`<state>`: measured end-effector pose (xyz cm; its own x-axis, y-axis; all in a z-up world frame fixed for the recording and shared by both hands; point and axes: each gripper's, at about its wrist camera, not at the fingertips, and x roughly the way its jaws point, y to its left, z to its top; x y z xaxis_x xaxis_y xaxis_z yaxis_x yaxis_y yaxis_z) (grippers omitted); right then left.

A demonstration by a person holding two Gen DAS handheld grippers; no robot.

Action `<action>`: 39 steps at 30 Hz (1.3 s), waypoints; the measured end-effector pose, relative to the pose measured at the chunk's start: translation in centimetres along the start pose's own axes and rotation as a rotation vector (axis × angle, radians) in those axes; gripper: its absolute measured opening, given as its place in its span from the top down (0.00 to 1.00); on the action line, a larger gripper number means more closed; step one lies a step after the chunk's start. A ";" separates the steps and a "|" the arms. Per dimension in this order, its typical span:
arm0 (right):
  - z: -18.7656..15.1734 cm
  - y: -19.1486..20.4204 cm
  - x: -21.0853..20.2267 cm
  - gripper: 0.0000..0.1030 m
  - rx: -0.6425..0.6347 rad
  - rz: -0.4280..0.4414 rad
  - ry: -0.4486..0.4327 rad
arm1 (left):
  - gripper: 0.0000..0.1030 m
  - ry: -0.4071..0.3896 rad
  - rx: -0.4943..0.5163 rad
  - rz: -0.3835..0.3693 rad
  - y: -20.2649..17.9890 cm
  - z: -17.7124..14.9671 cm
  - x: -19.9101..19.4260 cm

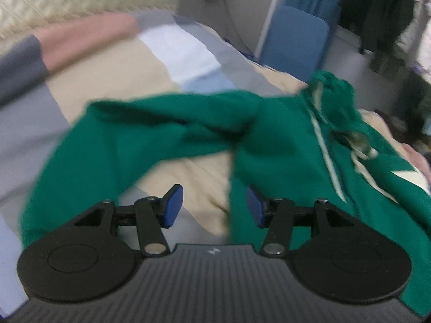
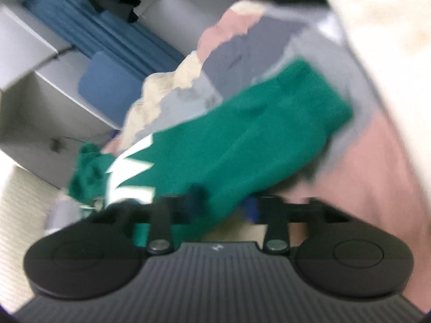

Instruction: Fold large clothes

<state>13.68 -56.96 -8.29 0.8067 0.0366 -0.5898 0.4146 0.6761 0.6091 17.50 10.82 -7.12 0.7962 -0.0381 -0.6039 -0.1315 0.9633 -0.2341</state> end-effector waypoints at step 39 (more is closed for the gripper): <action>0.2 8.1 -4.1 0.39 -0.145 -0.052 -0.065 | 0.35 0.097 -0.066 -0.147 0.0 -2.3 -1.4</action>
<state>13.86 -51.80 -0.84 0.8131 -0.0457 -0.5803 0.3951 0.7754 0.4926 15.02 10.24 -8.04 0.7492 -0.2062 -0.6294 -0.0584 0.9260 -0.3729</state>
